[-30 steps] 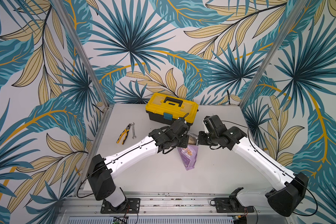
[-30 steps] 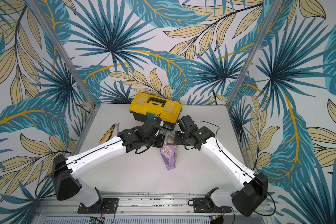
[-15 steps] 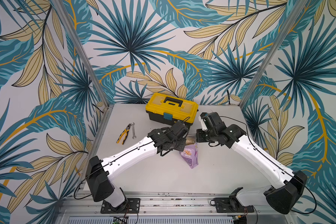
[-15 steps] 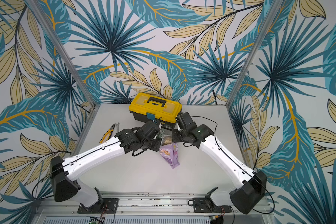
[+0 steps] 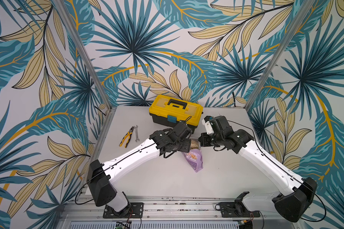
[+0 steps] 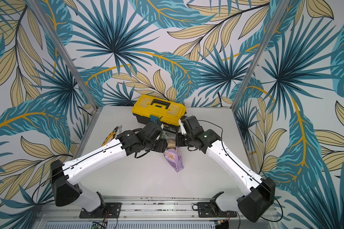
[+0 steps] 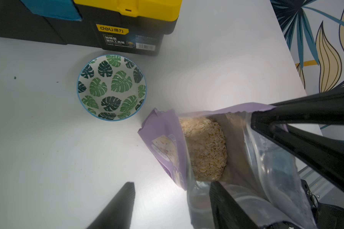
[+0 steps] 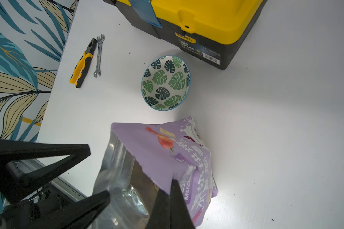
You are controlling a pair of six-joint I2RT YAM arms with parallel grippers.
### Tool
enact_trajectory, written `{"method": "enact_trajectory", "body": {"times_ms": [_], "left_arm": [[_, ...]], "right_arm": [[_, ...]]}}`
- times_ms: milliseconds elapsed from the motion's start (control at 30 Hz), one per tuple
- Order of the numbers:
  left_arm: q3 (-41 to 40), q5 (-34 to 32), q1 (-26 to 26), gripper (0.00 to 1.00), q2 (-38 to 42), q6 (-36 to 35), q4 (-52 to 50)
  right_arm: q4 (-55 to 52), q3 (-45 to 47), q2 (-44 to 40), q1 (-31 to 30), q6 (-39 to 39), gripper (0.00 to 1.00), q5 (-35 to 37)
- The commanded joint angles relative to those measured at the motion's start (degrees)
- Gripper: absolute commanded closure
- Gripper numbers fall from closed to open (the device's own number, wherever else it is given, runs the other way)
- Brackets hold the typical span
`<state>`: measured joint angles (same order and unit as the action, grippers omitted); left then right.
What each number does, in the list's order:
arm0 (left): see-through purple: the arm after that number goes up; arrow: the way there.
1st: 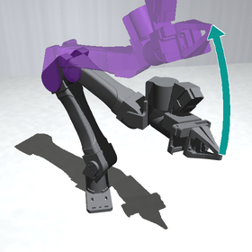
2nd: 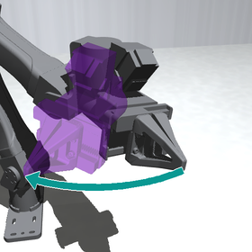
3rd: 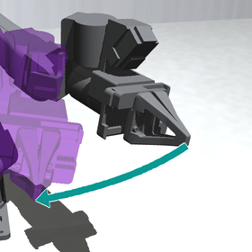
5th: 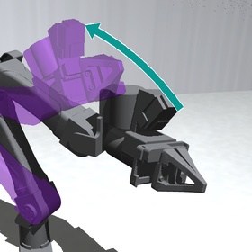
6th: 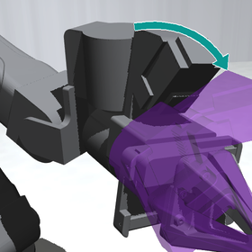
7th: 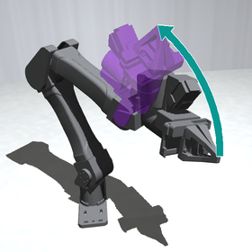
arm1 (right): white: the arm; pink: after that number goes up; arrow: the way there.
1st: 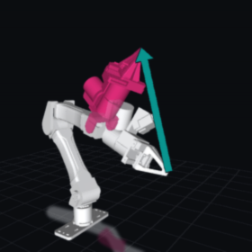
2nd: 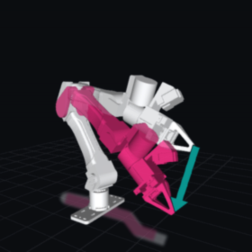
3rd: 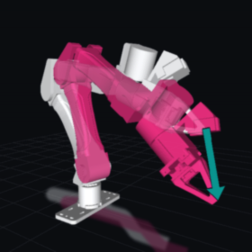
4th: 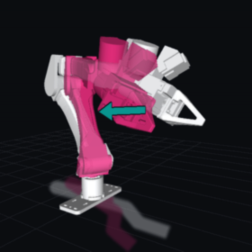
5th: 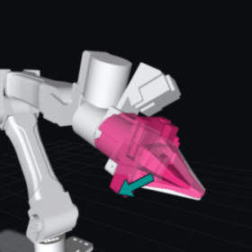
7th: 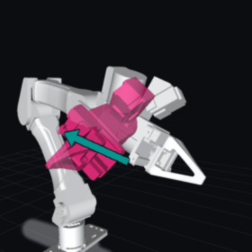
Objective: Pour the oats into the breakfast bowl
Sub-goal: Open the oats bag at the center of the board.
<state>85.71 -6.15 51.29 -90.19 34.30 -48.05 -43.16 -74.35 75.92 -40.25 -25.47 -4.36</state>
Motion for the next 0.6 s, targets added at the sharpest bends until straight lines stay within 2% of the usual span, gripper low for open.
{"method": "enact_trajectory", "body": {"times_ms": [0,67,167,267,400,500,567], "left_arm": [[1.99,0.54,-0.11,0.35,-2.45,-0.18,1.09],[2.53,-2.33,-0.12,0.40,-3.89,-0.57,0.24],[3.83,-2.99,-0.13,0.56,-5.56,-1.57,-2.47],[4.61,-2.95,-0.13,0.68,-5.56,-3.18,-8.43],[2.48,-1.60,-0.06,0.78,-3.65,-4.74,-13.11],[0.44,-1.23,-0.10,0.90,-2.42,-4.77,-15.60],[-0.58,-1.14,-0.09,0.93,-1.55,-4.82,-16.57]], "right_arm": [[3.22,1.16,-1.31,-0.85,0.44,1.00,-1.05],[3.63,1.43,-1.49,-1.33,0.74,1.00,-0.67],[2.66,1.14,-1.27,-1.90,1.53,1.00,1.04],[-0.75,-0.08,-0.92,-2.28,2.54,1.00,7.10],[-4.69,-1.45,0.21,-2.29,3.36,1.00,13.66],[-6.48,-2.34,0.72,-2.29,3.13,1.00,18.70],[-7.52,-2.93,0.88,-2.29,3.10,1.00,23.01]]}}
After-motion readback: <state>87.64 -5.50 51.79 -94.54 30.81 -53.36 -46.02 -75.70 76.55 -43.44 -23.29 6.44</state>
